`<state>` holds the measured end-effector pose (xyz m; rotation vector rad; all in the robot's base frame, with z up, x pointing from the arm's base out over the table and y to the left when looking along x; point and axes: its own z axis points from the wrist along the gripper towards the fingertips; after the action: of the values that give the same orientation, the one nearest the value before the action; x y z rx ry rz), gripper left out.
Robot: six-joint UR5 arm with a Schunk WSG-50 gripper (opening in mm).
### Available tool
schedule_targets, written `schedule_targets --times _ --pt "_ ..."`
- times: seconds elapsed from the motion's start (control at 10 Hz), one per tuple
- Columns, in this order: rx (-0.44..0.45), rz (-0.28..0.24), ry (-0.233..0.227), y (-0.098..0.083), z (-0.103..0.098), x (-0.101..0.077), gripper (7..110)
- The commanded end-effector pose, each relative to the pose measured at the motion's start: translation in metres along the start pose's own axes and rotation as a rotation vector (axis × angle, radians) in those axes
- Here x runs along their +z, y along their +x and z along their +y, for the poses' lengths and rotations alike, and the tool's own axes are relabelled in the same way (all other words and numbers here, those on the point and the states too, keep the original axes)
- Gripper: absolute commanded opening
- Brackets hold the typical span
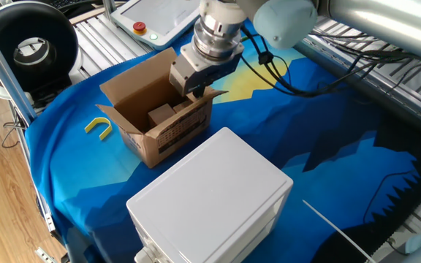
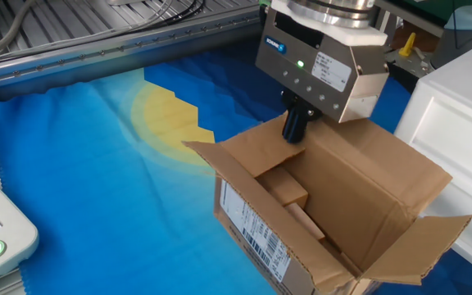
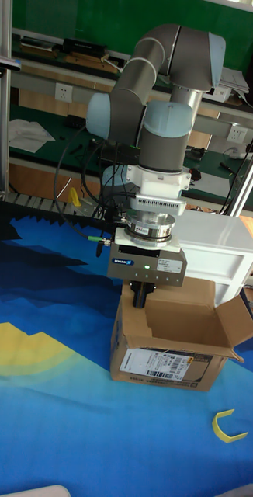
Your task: Cover the box
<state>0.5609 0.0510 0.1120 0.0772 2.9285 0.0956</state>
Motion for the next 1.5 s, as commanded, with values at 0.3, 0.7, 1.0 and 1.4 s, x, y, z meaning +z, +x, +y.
schedule_targets --times 0.3,0.7,1.0,1.4 --pt "-0.048 0.006 0.067 0.008 -0.015 0.003 7" --pt "-0.033 0.006 0.054 0.005 -0.008 0.001 7" --pt "0.015 0.015 -0.009 0.002 0.012 -0.005 7" --pt "-0.034 0.045 0.046 -0.016 0.009 -0.041 7"
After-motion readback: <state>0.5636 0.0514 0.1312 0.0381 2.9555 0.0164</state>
